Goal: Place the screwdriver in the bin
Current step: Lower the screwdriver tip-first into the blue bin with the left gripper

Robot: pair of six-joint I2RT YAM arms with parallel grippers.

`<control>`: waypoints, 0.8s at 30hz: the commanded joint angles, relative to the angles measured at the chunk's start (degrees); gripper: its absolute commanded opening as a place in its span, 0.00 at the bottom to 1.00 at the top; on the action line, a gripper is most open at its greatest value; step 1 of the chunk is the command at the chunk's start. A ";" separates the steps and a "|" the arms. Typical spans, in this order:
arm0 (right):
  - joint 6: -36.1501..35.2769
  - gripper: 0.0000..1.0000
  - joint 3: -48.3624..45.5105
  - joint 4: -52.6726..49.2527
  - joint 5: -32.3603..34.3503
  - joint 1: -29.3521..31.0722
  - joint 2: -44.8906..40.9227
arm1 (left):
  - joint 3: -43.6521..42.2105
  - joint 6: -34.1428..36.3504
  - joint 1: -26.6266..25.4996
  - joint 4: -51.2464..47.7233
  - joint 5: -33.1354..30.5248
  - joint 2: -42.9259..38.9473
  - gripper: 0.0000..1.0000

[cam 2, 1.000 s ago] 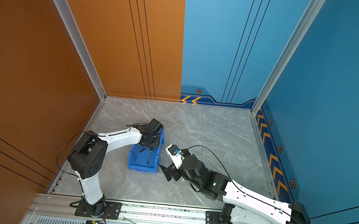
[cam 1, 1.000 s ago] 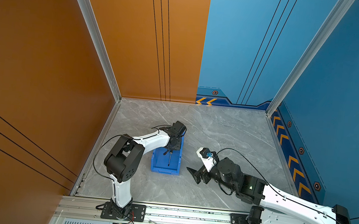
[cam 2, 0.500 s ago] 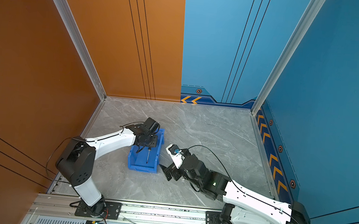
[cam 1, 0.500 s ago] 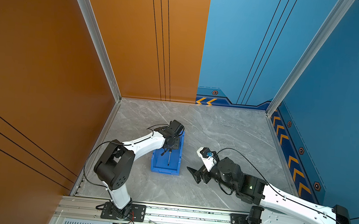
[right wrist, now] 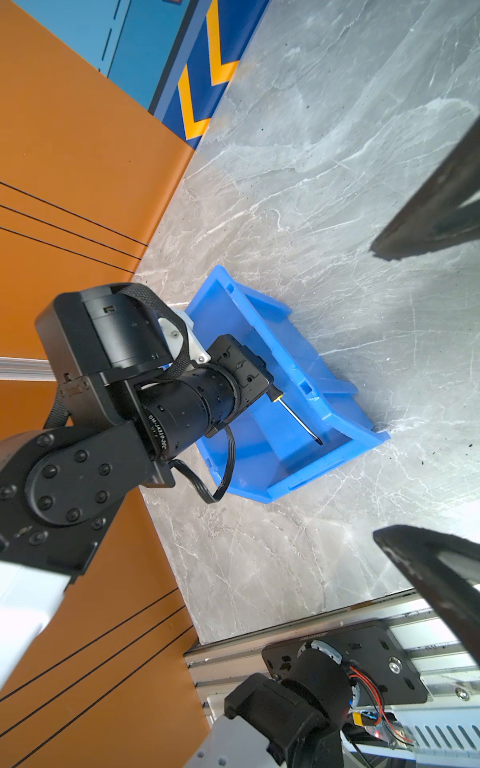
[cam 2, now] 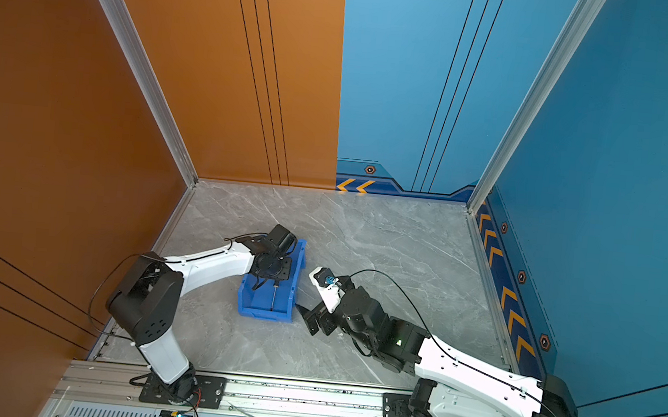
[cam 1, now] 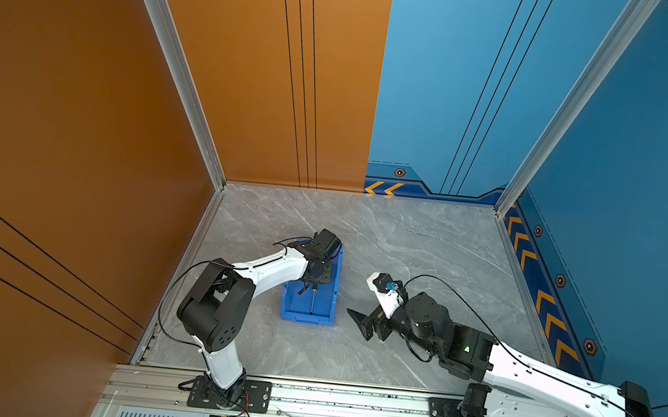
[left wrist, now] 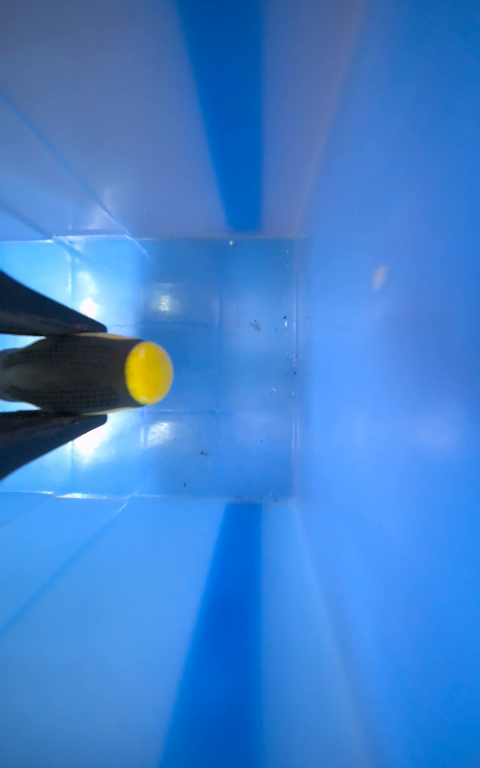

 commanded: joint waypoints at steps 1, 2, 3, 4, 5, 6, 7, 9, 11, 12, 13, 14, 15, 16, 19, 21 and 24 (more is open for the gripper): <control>1.17 1.00 -0.73 0.46 1.97 0.26 -1.07 | -0.90 -1.07 -0.27 0.60 1.13 1.56 0.12; 1.28 1.00 -0.86 0.50 2.09 0.27 -1.16 | -1.12 -1.09 -0.25 0.90 1.26 1.84 0.12; 1.34 1.00 -0.99 0.53 2.14 0.28 -1.25 | -1.09 -1.22 -0.25 1.15 1.34 2.15 0.12; 1.37 1.00 -1.12 0.64 2.23 0.28 -1.33 | -1.11 -1.18 -0.20 1.28 1.34 2.57 0.12; 1.50 1.00 -1.21 0.74 2.35 0.28 -1.34 | -1.00 -1.18 -0.18 1.25 1.43 2.98 0.12; 1.53 1.00 -1.30 0.81 2.33 0.27 -1.34 | -0.99 -1.10 -0.19 1.37 1.43 3.30 0.12; 1.63 1.00 -1.30 0.88 2.44 0.27 -1.28 | -0.98 -1.04 -0.19 1.46 1.43 3.64 0.13; 1.61 1.00 -1.33 0.93 2.54 0.28 -1.34 | -0.99 -1.09 -0.10 1.58 1.56 4.18 0.13; 1.62 1.00 -1.40 0.94 2.72 0.28 -1.38 | -0.99 -1.02 0.07 1.75 1.59 4.71 0.14; 1.63 1.00 -1.35 0.99 2.84 0.28 -1.45 | -1.01 -1.03 0.11 1.78 1.57 4.92 0.15; 1.60 1.00 -1.48 0.94 2.90 0.28 -1.59 | -0.90 -1.01 0.06 1.73 1.54 5.02 0.17; 1.62 1.00 -1.52 0.93 3.04 0.28 -1.68 | -0.90 -1.00 0.07 1.73 1.59 5.11 0.18; 1.61 1.00 -1.57 0.88 3.15 0.28 -1.75 | -0.90 -1.08 0.06 1.73 1.55 5.03 0.21; 1.64 1.00 -1.66 0.84 3.26 0.28 -1.89 | -0.85 -1.05 0.07 1.73 1.58 5.02 0.23; 1.71 1.00 -1.97 0.84 3.77 0.25 -2.45 | -0.84 -0.85 0.06 1.73 1.56 4.70 0.30; 1.77 1.00 -2.09 0.90 4.00 0.28 -2.73 | -0.82 -0.83 0.06 1.73 1.53 4.33 0.34; 1.84 1.00 -2.23 0.83 4.16 0.28 -3.09 | -0.82 -0.87 -0.02 1.64 1.53 3.47 0.38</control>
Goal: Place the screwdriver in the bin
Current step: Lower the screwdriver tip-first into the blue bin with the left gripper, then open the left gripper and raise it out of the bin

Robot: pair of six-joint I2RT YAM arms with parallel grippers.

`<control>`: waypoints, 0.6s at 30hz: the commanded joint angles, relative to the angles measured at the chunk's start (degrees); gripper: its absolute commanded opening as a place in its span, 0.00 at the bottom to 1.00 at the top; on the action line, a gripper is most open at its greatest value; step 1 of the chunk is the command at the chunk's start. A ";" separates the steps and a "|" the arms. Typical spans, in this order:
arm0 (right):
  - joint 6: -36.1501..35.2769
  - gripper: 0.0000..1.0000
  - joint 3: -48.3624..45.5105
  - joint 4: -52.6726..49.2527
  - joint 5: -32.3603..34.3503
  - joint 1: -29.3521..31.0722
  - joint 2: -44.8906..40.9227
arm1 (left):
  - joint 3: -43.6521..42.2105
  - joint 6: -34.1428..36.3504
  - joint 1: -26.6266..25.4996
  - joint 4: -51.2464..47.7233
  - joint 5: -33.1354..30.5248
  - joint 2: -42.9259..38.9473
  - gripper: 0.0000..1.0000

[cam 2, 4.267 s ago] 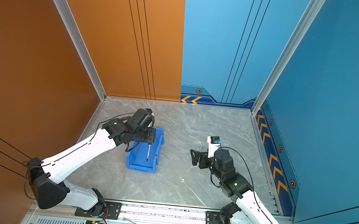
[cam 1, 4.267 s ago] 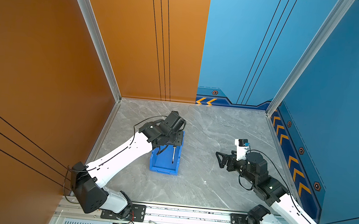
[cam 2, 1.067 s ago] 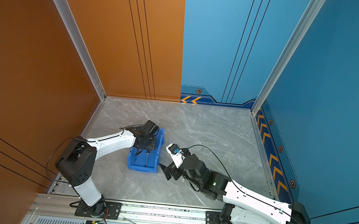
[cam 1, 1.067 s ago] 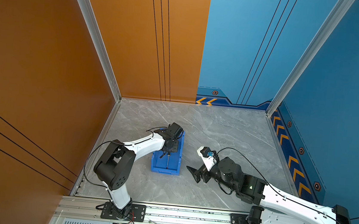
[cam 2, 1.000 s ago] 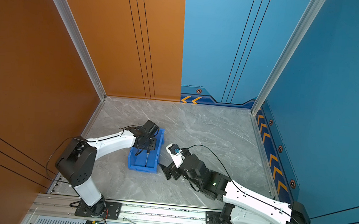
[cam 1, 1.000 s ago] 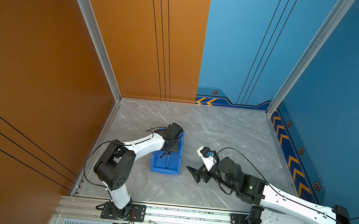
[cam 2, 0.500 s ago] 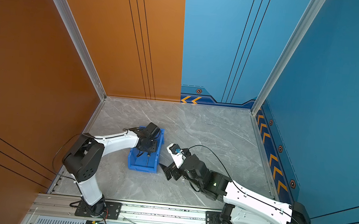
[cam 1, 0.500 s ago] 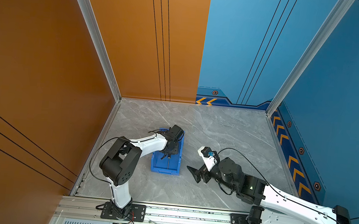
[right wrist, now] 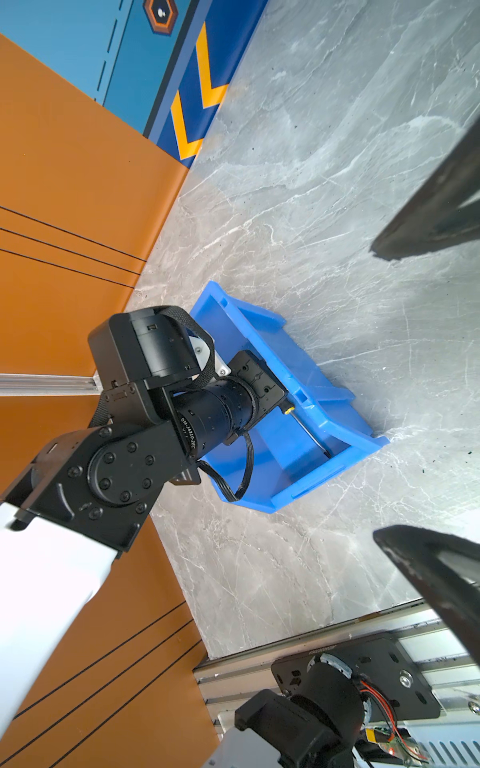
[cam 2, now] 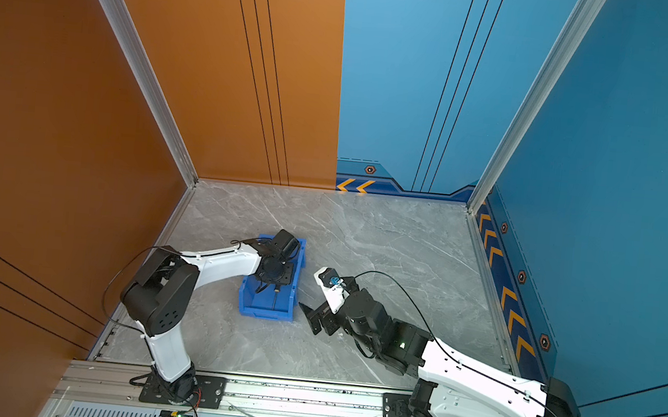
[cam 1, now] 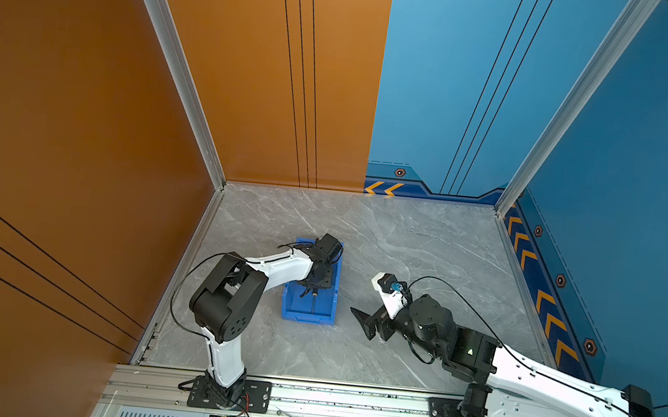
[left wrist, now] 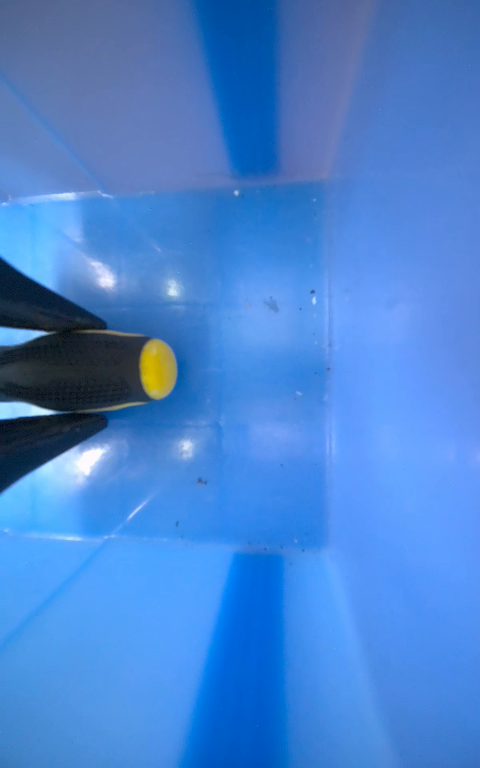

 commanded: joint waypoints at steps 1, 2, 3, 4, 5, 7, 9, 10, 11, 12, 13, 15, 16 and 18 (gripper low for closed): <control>1.01 1.00 -0.77 0.68 1.75 0.19 -1.21 | -0.41 -0.22 -0.09 0.14 1.05 -0.95 0.40; 1.08 1.00 -0.85 0.66 1.76 0.23 -1.30 | -0.46 -0.21 -0.14 0.10 1.02 -1.27 0.42; 1.16 1.00 -0.87 0.66 1.78 0.23 -1.39 | -0.39 -0.21 -0.14 0.04 1.00 -1.63 0.44; 1.10 1.00 -0.94 0.70 1.91 0.23 -1.48 | -0.29 -0.21 -0.23 -0.27 1.05 -1.99 0.46; 1.14 1.00 -0.94 0.68 1.96 0.19 -1.56 | -0.07 -0.24 -0.20 -0.43 0.95 -2.27 0.46; 1.11 1.00 -0.99 0.66 2.22 0.20 -1.71 | 0.20 -0.09 -0.40 -1.08 0.47 -3.35 0.49; 1.16 1.00 -1.03 0.51 2.34 0.32 -1.99 | 0.49 0.02 -0.54 -1.77 0.01 -4.52 0.51; 1.13 1.00 -1.03 0.42 2.49 0.32 -2.17 | 0.76 0.14 -0.64 -2.16 -0.05 -5.13 0.52; 1.16 1.00 -1.03 0.40 2.65 0.28 -2.41 | 1.11 0.26 -0.75 -2.74 -0.07 -5.91 0.53; 1.16 1.00 -1.37 0.42 2.87 0.28 -2.67 | 1.52 0.56 -0.96 -3.48 -0.10 -6.63 0.54; 1.14 1.00 -1.46 0.45 3.14 0.29 -2.93 | 1.82 0.73 -1.17 -4.12 -0.30 -7.50 0.55; 1.19 1.00 -1.81 0.41 3.76 0.33 -3.39 | 2.22 0.69 -1.96 -5.35 -0.45 -9.56 0.58; 1.23 1.00 -1.90 0.44 4.14 0.31 -3.49 | 2.20 0.60 -2.55 -5.73 -0.71 -10.58 0.59; 1.35 1.00 -2.07 0.22 5.45 0.08 -3.57 | 1.85 0.25 -3.99 -6.58 -1.68 -13.00 0.62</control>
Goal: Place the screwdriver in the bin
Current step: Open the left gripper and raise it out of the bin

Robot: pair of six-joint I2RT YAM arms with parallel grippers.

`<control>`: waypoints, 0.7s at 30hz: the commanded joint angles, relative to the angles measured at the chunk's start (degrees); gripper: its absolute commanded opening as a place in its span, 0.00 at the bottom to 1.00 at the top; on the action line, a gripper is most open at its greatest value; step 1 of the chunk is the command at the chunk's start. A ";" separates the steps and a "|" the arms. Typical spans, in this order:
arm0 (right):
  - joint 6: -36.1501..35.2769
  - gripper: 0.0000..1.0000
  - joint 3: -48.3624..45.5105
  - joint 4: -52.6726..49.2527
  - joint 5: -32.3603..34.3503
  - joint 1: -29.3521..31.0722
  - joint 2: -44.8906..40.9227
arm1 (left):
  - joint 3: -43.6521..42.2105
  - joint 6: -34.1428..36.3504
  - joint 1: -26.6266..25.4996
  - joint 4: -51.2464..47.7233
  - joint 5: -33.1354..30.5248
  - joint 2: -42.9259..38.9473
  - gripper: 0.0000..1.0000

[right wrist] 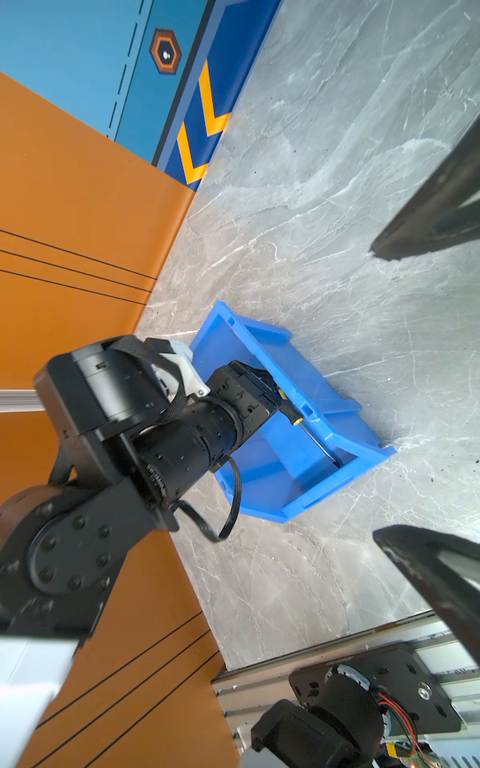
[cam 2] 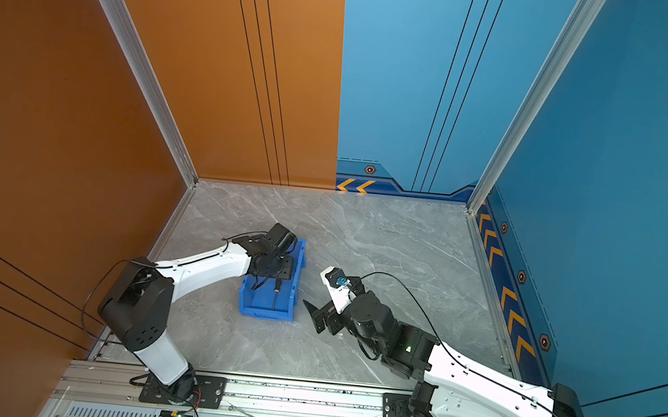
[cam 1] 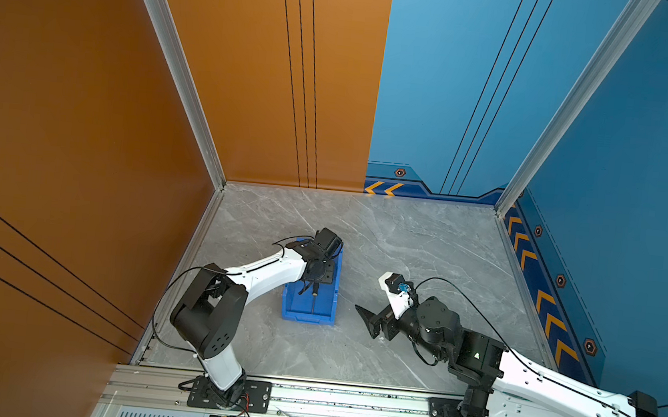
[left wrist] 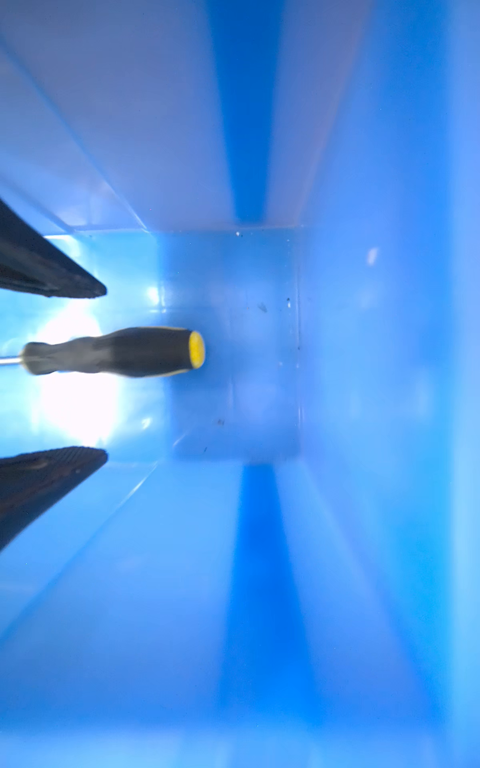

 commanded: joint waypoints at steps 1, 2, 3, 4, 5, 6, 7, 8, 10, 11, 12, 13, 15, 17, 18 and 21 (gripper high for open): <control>1.33 1.00 -0.95 -0.11 3.74 -0.23 -0.72 | 0.88 -0.12 -2.44 -3.57 -1.82 -4.49 0.65; 1.69 1.00 -0.95 -0.28 4.67 -0.65 -0.64 | 0.35 -0.42 -3.04 -3.66 -2.21 -5.90 0.68; 2.15 1.00 -0.78 -0.71 5.63 -1.41 -0.64 | -0.25 -0.67 -3.49 -3.79 -2.45 -7.38 0.71; 2.62 1.00 -0.61 -1.05 6.52 -1.96 -0.64 | -0.84 -0.87 -3.71 -3.84 -2.56 -8.84 0.74; 2.97 1.00 -0.43 -1.40 7.51 -2.58 -0.77 | -1.55 -0.87 -3.88 -3.80 -2.67 -10.54 0.76; 3.29 1.00 -0.26 -1.89 8.72 -3.28 -0.97 | -2.42 -0.74 -3.98 -3.79 -2.83 -12.33 0.77; 3.49 1.00 0.08 -2.25 10.01 -3.80 -1.14 | -3.17 -0.48 -4.00 -3.79 -3.08 -14.08 0.80; 3.54 1.00 0.23 -2.78 11.31 -4.58 -1.43 | -4.13 -0.31 -4.01 -3.79 -3.11 -15.93 0.83; 4.29 1.00 0.37 -3.37 12.66 -6.37 -1.97 | -5.91 1.14 -4.04 -3.72 -3.20 -19.62 0.93; 4.93 1.00 0.30 -3.67 12.76 -7.55 -2.34 | -7.71 2.09 -3.99 -3.71 -3.40 -21.41 0.98; 5.74 1.00 0.13 -4.01 12.73 -8.73 -2.55 | -8.63 3.02 -3.79 -3.73 -3.62 -22.88 0.98; 6.66 1.00 -0.04 -4.39 12.73 -10.21 -2.89 | -9.68 4.03 -3.38 -3.80 -3.75 -24.47 0.98; 8.64 1.00 -0.57 -5.20 12.63 -12.91 -3.41 | -11.44 5.50 -1.74 -3.70 -2.94 -27.22 0.98; 10.13 1.00 -1.27 -5.79 12.51 -15.66 -4.29 | -13.48 7.29 0.34 -3.28 -1.91 -30.03 0.98; 10.77 1.00 -1.56 -6.10 12.48 -16.80 -4.81 | -14.32 8.09 1.54 -3.09 -1.38 -31.15 0.98; 11.56 1.00 -1.61 -7.14 12.91 -19.46 -5.79 | -15.67 9.06 5.04 -3.17 1.22 -33.97 0.98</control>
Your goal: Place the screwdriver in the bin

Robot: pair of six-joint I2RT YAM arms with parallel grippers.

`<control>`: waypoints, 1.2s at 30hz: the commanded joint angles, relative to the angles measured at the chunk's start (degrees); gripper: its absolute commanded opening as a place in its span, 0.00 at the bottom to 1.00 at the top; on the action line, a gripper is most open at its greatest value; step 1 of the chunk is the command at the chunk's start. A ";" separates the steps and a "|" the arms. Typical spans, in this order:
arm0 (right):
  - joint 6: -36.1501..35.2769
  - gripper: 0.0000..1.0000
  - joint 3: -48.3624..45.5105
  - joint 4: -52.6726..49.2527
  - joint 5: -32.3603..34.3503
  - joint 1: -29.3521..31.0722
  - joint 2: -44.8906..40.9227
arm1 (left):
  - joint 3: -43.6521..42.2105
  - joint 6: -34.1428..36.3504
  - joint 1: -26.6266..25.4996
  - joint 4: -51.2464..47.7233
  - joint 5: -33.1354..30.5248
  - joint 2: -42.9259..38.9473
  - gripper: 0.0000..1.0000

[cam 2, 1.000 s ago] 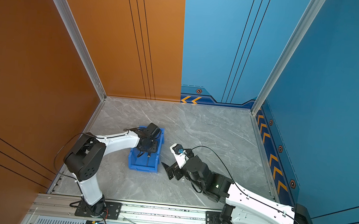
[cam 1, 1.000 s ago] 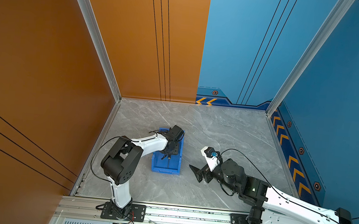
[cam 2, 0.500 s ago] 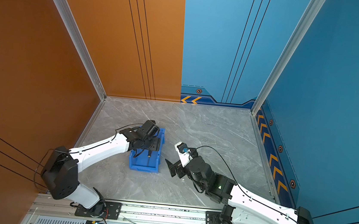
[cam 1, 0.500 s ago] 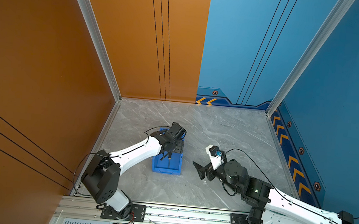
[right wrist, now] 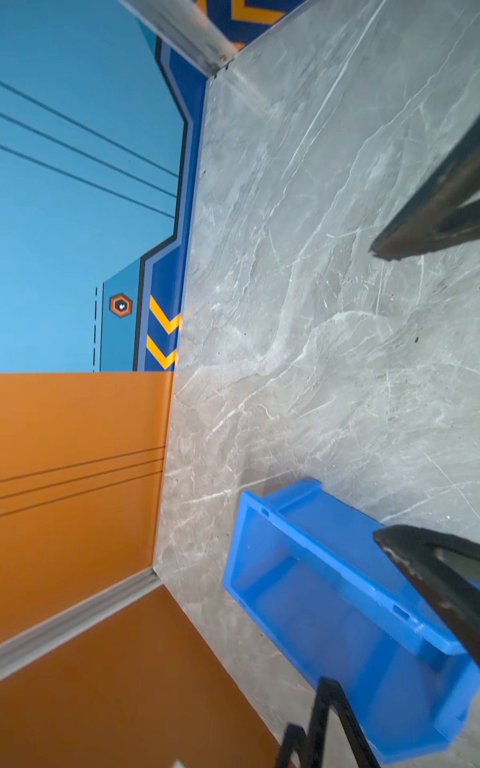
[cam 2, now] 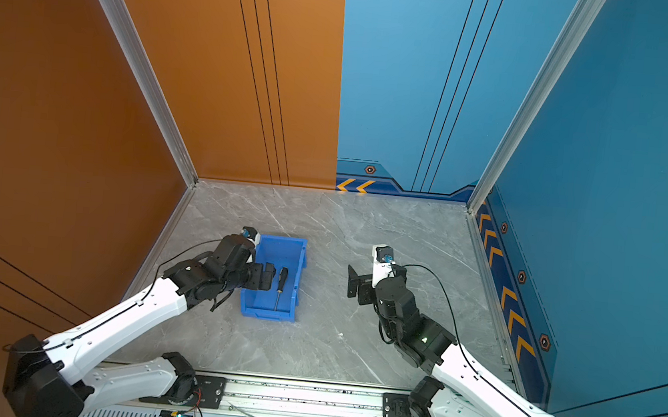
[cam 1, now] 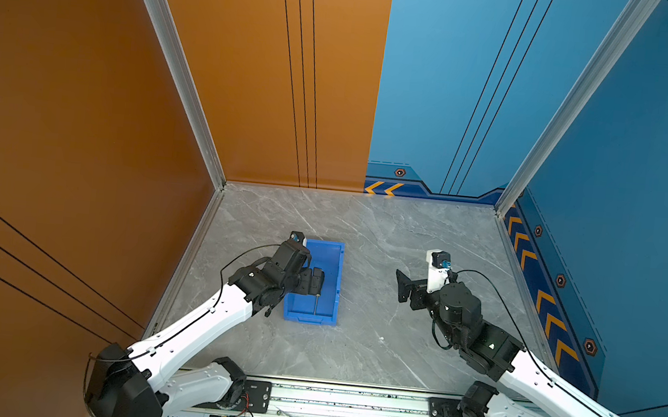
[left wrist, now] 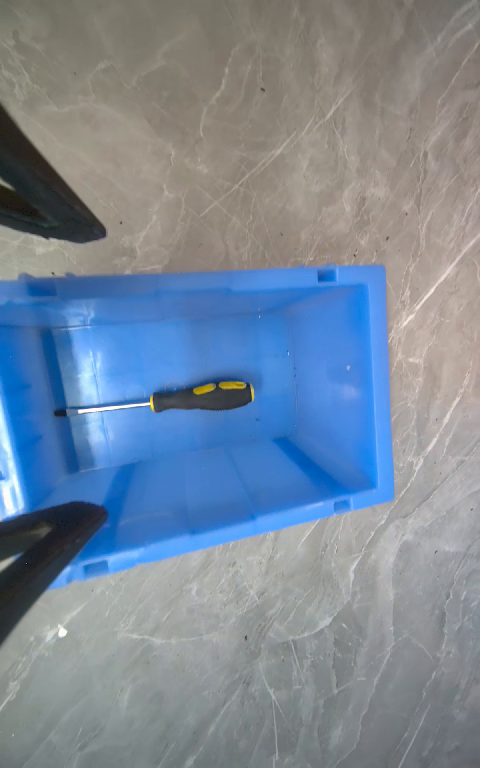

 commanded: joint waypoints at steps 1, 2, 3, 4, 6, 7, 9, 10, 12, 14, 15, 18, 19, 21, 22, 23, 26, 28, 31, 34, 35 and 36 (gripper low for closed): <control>2.61 1.00 -0.87 -2.98 2.14 -2.22 -1.14 | -1.39 3.13 3.00 -1.06 2.92 -3.31 0.98; 2.51 1.00 -0.74 -3.13 2.73 -2.79 -0.92 | -1.58 3.12 3.94 -1.17 2.63 -4.36 0.98; 2.64 1.00 -0.74 -3.36 3.54 -3.32 -0.62 | -1.72 3.27 4.80 -1.27 2.37 -5.32 0.98; 2.90 1.00 -0.80 -3.28 4.24 -3.81 -0.17 | -1.84 3.43 5.75 -1.24 1.99 -6.19 0.98; 2.85 1.00 -1.12 -2.22 5.46 -4.65 0.99 | -2.13 3.57 7.98 -1.19 0.45 -7.76 0.98; 2.29 1.00 -1.44 -1.31 5.55 -6.62 1.68 | -2.38 3.49 9.17 -1.19 -0.33 -8.21 0.98; 0.34 1.00 -2.11 0.91 5.67 -8.69 3.15 | -2.84 3.39 12.41 -1.19 -1.23 -8.12 0.98; -0.33 1.00 -2.34 1.59 5.98 -9.72 3.84 | -3.07 3.15 13.92 -1.14 -1.48 -7.65 0.98; -1.63 1.00 -3.37 3.50 6.50 -12.46 4.94 | -3.67 1.50 16.75 -1.37 -4.46 -5.93 0.98; -3.97 1.00 -5.62 6.94 4.98 -15.38 5.43 | -3.72 2.34 18.64 -1.11 -7.60 -3.93 0.98; -6.24 1.00 -7.38 10.15 2.95 -16.94 5.53 | -3.56 3.37 19.66 -0.90 -8.72 -3.07 0.98; -11.93 1.00 -12.51 19.19 -2.05 -21.00 5.87 | -5.65 4.88 22.33 3.62 -11.18 -1.90 0.98; -12.95 1.00 -13.40 20.56 -2.90 -22.13 6.38 | -6.82 5.08 23.18 5.71 -11.50 -1.86 0.98; -13.49 1.00 -14.40 21.03 -3.35 -25.06 8.09 | -8.76 5.91 24.74 8.85 -12.83 -1.58 0.98; -13.36 1.00 -14.84 21.21 -4.17 -26.92 9.07 | -9.58 6.72 25.24 10.12 -14.03 -1.49 0.98; -13.40 1.00 -15.47 22.09 -5.75 -28.91 10.04 | -10.59 7.58 25.63 11.62 -15.04 -1.57 0.98; -13.58 1.00 -18.09 27.92 -10.18 -33.58 12.20 | -16.12 12.78 26.10 20.13 -15.53 -3.61 0.98; -13.41 1.00 -19.39 31.61 -11.69 -35.73 14.28 | -21.70 18.08 26.10 29.93 -14.19 -6.09 0.98; -13.75 1.00 -20.02 34.54 -13.13 -37.61 17.98 | -30.35 22.65 26.26 42.45 -12.40 -10.32 0.98; -14.65 1.00 -19.52 35.90 -14.17 -38.84 20.35 | -35.00 22.20 26.71 48.36 -12.78 -12.01 0.98; -14.89 1.00 -19.70 37.74 -14.71 -39.22 21.20 | -35.80 22.19 26.80 48.99 -12.68 -11.85 0.98; -15.13 1.00 -19.74 39.36 -15.16 -39.72 22.01 | -36.42 22.34 26.87 49.66 -12.56 -11.26 0.98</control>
